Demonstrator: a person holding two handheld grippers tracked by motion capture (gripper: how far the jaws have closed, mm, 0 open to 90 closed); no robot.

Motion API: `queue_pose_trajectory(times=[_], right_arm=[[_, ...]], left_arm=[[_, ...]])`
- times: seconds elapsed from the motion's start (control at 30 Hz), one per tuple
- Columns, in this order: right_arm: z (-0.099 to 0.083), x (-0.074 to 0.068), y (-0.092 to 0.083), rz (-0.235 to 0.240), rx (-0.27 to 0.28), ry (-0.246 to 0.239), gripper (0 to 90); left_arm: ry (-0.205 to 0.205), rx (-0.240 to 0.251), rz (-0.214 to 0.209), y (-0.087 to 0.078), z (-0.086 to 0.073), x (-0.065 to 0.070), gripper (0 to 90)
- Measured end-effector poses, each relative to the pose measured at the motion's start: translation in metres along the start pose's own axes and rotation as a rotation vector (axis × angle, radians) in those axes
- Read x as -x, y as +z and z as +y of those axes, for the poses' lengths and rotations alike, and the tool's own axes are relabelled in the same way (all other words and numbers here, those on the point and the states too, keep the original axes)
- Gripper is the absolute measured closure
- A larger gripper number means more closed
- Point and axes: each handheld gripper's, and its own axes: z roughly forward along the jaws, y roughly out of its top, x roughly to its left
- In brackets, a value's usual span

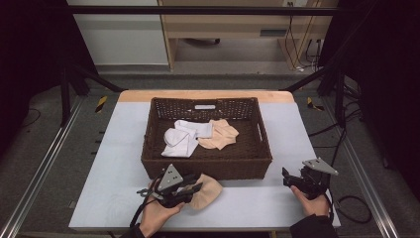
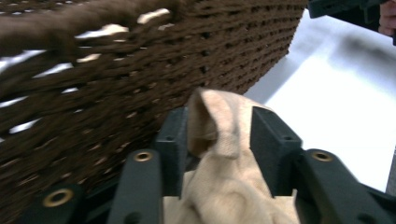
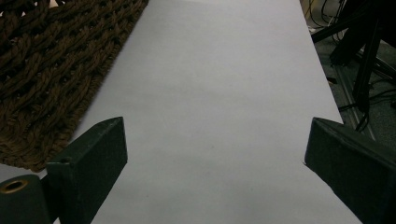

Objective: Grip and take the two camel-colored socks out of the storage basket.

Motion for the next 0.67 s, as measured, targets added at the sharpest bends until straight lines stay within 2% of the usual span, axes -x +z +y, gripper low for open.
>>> queue_pose_trajectory(times=[0.17,0.37,0.67], right_arm=[[0.000,0.000,0.000,0.001,-0.004,0.004,6.0],[0.000,0.000,0.000,-0.001,-0.002,0.004,5.9],[-0.001,0.002,0.000,-0.003,-0.004,0.008,5.4]], left_arm=[[-0.010,0.031,0.030,-0.013,-0.005,-0.007,45.0],[-0.050,0.040,0.075,-0.031,-0.016,-0.021,41.3],[-0.093,0.005,0.140,-0.052,-0.039,-0.044,41.0]])
